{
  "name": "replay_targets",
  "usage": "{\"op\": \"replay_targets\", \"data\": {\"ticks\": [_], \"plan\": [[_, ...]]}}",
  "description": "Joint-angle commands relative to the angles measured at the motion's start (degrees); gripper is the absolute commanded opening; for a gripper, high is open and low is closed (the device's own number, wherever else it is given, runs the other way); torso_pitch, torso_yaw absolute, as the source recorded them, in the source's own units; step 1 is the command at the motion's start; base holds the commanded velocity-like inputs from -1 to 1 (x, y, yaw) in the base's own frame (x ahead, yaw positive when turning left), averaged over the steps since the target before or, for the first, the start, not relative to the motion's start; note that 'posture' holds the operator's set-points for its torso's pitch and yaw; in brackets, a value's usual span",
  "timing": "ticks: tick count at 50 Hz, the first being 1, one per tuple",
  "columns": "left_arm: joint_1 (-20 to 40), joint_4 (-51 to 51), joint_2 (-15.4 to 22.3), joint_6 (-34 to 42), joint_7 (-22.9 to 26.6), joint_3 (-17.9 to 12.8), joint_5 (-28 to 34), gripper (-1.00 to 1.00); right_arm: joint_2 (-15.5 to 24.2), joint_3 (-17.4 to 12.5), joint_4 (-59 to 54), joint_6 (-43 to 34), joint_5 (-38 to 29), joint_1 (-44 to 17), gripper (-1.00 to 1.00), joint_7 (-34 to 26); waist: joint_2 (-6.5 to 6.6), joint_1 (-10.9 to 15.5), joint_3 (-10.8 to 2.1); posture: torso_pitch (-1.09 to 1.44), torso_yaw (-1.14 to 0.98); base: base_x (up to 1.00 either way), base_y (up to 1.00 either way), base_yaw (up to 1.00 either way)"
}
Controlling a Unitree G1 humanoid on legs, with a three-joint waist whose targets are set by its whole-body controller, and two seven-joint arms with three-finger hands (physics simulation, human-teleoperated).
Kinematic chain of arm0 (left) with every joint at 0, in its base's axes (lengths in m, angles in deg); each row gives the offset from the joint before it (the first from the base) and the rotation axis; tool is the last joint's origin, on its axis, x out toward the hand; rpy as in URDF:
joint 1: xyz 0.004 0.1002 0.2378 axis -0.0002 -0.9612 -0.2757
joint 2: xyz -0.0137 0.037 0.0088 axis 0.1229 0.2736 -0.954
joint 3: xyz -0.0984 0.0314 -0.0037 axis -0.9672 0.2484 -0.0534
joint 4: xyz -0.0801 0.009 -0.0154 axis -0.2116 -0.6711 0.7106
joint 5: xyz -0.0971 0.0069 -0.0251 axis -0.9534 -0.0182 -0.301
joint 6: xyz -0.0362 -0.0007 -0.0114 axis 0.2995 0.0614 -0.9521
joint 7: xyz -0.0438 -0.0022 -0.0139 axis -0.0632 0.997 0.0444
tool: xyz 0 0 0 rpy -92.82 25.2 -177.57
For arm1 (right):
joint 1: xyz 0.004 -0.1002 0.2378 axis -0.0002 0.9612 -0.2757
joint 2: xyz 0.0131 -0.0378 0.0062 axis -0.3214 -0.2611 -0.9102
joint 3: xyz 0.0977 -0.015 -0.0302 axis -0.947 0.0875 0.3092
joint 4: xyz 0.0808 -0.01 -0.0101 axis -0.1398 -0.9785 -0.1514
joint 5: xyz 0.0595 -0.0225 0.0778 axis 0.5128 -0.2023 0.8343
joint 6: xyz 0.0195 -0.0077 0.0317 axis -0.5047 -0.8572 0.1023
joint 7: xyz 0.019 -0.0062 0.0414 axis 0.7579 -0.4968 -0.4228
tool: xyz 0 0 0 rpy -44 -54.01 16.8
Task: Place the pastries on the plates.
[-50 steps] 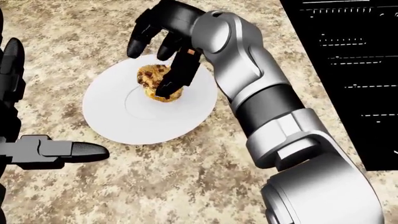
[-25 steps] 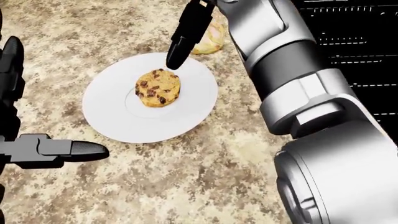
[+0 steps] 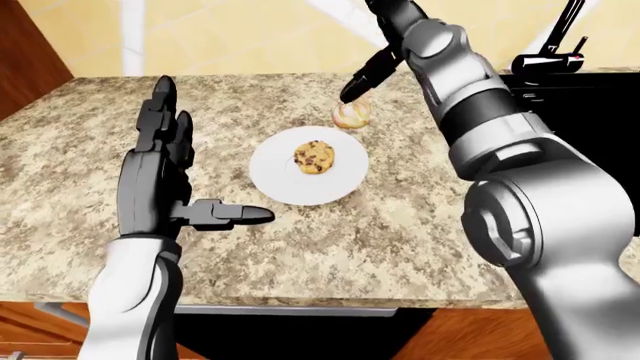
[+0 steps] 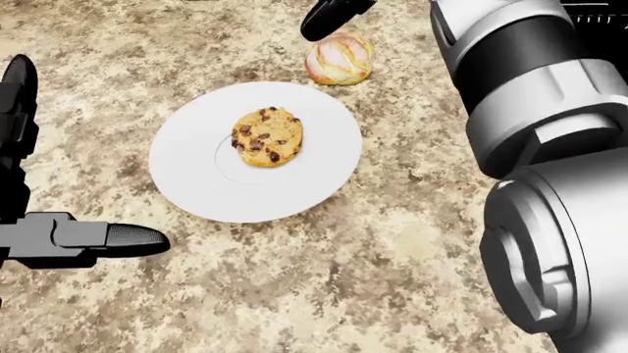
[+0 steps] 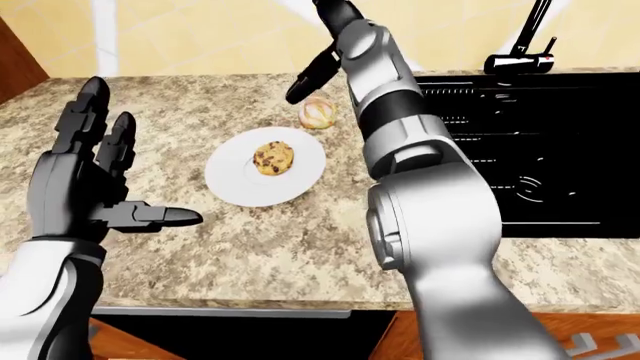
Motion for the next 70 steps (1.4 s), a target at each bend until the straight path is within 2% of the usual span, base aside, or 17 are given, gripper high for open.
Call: {"op": "replay_targets", "data": {"ticks": [1,10,13,19,26,43,50,56,58,59,63,70], "plan": [[1.2,2.0,0.4,-1.8,-0.2,-0.3,0.1,1.00,1.0,-0.4,2.1,0.2,1.2,-2.2,1.00,2.8,0.17,0.3,-1.57,0.00,0.22,0.00,0.00,0.00],[1.6,3.5,0.8,-1.3,0.5,-0.7,-0.9,1.00,4.1,-1.5,1.4,-1.2,3.0,-0.7,1.00,9.6,0.23,3.4,-1.77,0.00,0.26,0.00,0.00,0.00],[1.5,4.5,1.1,-2.5,2.6,-0.4,-2.3,1.00,4.8,-2.0,1.3,-1.6,3.4,-0.2,1.00,11.2,0.31,4.6,-1.71,0.01,0.27,0.00,0.00,0.00],[0.9,4.4,1.2,-3.0,2.9,-0.5,-1.6,1.00,5.9,-2.3,1.2,-1.7,3.5,0.0,1.00,14.1,0.61,6.5,-0.74,0.06,0.27,0.00,0.00,0.00],[0.6,4.9,1.1,-2.4,3.0,-1.1,-1.6,1.00,6.1,-2.6,1.1,-1.9,3.8,-0.3,1.00,14.9,0.99,7.7,0.99,0.11,0.27,0.00,0.00,0.00],[0.5,4.1,1.4,-3.5,2.8,-0.4,0.4,1.00,7.3,-3.3,0.9,-3.8,4.4,-0.8,1.00,18.1,1.29,8.8,5.29,0.23,0.27,0.00,0.00,0.00],[1.0,4.4,0.6,-2.4,2.8,-1.4,-0.9,1.00,7.9,-3.1,0.8,-5.4,3.4,-0.2,1.00,20.4,1.11,9.0,5.96,0.23,0.27,0.00,0.00,0.00],[1.9,5.3,-0.2,1.8,0.4,-3.6,-5.2,1.00,8.0,-3.4,0.7,-6.4,2.9,0.7,1.00,23.3,1.09,9.1,6.06,0.23,0.27,0.00,0.00,0.00],[1.3,5.0,0.4,1.3,-0.3,-3.6,-5.4,1.00,7.9,-3.9,0.7,-6.7,3.3,0.9,1.00,25.1,1.13,9.0,6.03,0.23,0.27,0.00,0.00,0.00],[0.6,4.8,1.5,0.4,0.0,-2.6,-4.3,1.00,8.0,-4.0,0.7,-6.8,3.3,1.1,1.00,25.8,1.15,9.0,6.02,0.23,0.27,0.00,0.00,0.00],[-0.2,4.9,1.5,-0.9,0.6,-1.9,-4.1,1.00,7.8,-4.5,0.6,-6.4,4.2,1.7,1.00,27.0,1.18,9.1,6.03,0.23,0.27,0.00,0.00,0.00],[-0.9,5.0,1.3,-2.1,2.0,-1.9,-3.9,1.00,7.6,-5.2,0.5,-5.8,5.4,2.3,1.00,29.9,1.19,9.1,6.97,0.28,0.27,0.00,0.00,0.00]]}}
